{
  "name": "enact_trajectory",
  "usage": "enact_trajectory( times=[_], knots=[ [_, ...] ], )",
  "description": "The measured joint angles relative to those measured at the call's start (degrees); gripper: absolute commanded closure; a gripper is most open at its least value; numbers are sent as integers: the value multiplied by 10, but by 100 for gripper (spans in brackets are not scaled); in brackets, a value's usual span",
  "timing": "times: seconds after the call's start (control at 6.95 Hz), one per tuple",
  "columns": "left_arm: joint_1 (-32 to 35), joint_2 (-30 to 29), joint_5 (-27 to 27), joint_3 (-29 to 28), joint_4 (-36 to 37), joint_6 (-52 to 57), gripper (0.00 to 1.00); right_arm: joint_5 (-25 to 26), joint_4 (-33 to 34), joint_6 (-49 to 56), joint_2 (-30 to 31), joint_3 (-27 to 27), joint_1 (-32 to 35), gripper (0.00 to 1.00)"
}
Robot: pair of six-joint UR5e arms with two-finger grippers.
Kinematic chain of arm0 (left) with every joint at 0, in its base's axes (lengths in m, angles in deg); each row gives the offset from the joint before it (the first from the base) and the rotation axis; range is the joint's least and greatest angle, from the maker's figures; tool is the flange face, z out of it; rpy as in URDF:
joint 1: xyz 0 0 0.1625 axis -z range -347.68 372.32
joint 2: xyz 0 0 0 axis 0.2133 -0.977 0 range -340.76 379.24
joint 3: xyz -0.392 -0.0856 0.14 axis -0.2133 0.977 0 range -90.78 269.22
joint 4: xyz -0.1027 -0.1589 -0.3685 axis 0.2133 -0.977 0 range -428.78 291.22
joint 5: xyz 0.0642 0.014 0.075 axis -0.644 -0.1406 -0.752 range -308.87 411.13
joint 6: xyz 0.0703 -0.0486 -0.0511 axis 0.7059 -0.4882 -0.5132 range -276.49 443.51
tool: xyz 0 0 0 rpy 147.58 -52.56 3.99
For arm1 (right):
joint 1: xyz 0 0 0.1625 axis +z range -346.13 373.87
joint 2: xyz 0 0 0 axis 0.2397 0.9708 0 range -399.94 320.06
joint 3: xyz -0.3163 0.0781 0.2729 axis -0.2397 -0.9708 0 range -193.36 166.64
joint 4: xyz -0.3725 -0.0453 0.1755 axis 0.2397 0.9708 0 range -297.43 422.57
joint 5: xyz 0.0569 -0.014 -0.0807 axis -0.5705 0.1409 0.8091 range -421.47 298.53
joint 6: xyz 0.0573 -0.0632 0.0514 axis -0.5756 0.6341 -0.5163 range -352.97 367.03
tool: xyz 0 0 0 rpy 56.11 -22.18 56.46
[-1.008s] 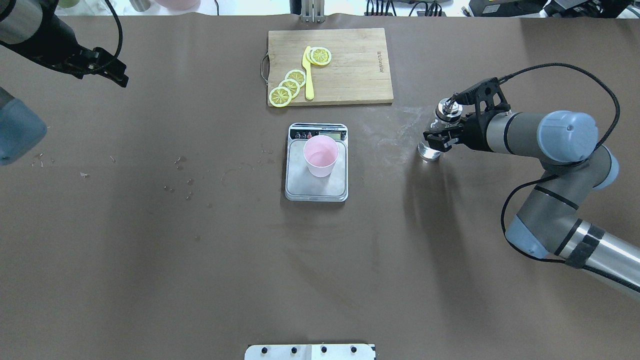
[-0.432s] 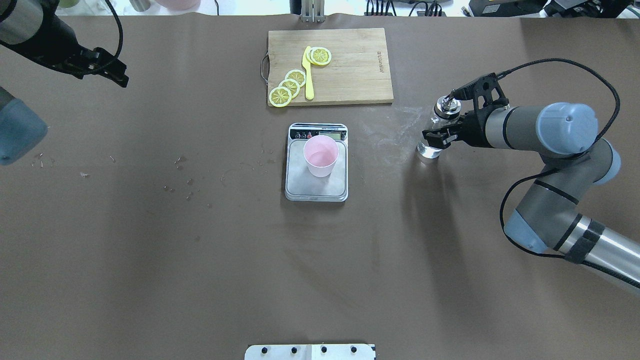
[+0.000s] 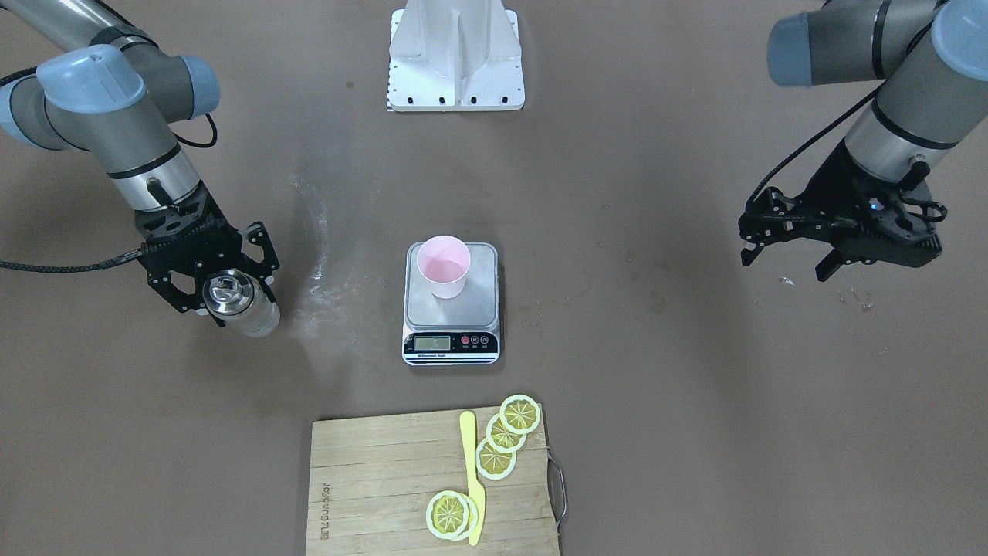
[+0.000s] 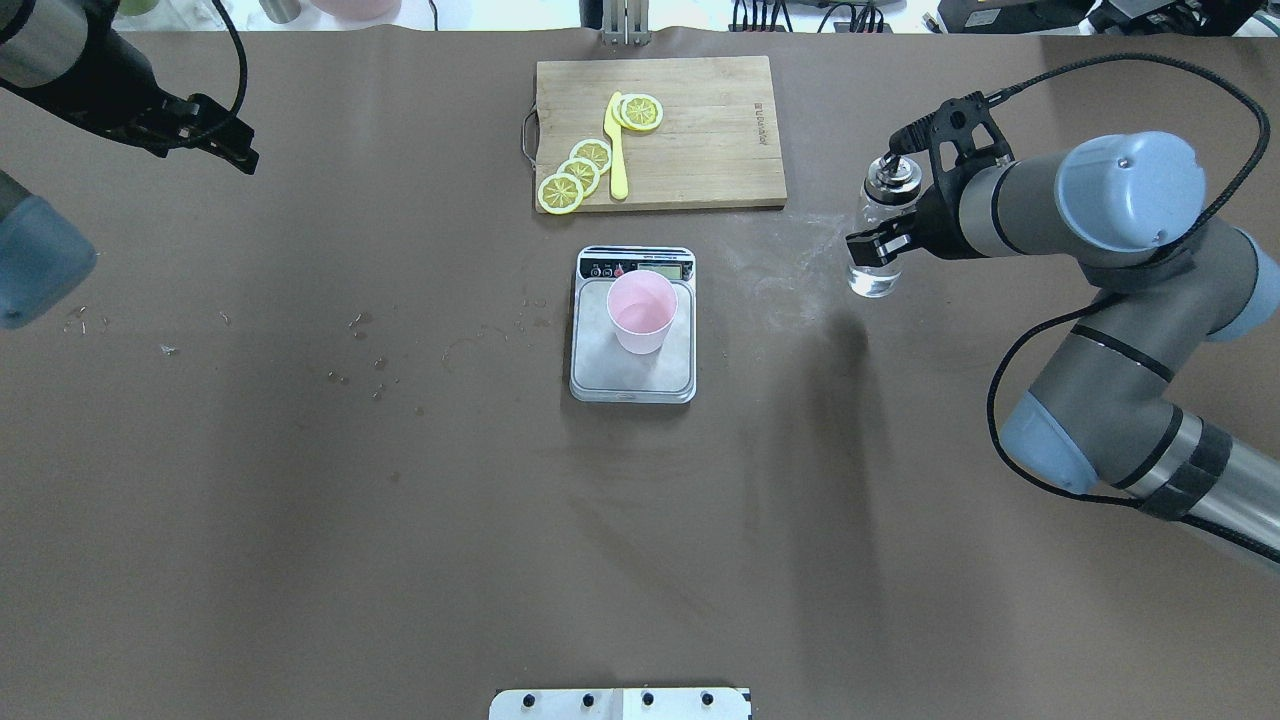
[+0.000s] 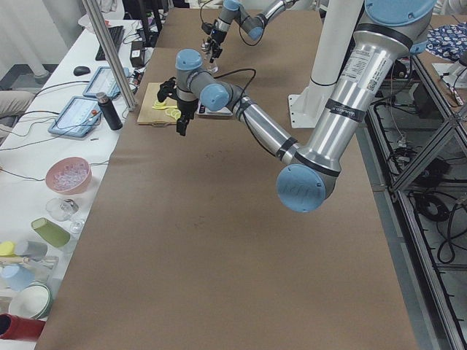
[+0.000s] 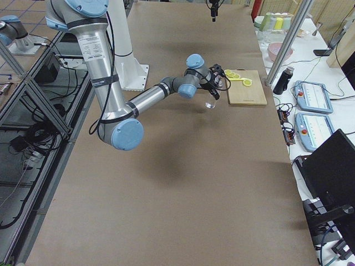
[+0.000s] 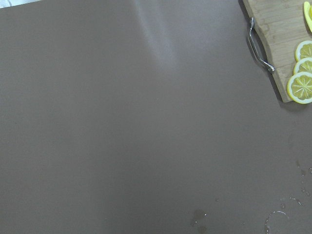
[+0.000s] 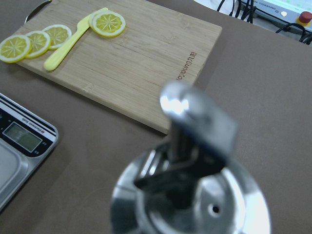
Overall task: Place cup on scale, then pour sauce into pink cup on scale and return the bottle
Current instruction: 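Lift the sauce bottle with the right gripper and carry it over the pink cup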
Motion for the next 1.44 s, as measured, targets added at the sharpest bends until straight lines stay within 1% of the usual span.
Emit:
enact_trajectory(
  times=[0.43,0.58,0.72,0.86,1.15,1.44],
  knots=[
    [0,-2,0,0,0,-1,3,69,193,28,-48,68,-37,100],
    [1,-1,1,2,0,-1,3,82,250,33,-74,78,-44,100],
    [2,3,2,5,-1,1,3,93,293,39,-97,81,-51,100],
    [7,11,4,8,-3,4,3,101,318,46,-109,80,-59,100],
    [36,37,22,9,-9,36,3,127,355,53,-128,77,-81,100],
    [71,66,43,8,-11,81,3,154,422,66,-169,73,-100,100]
  ],
)
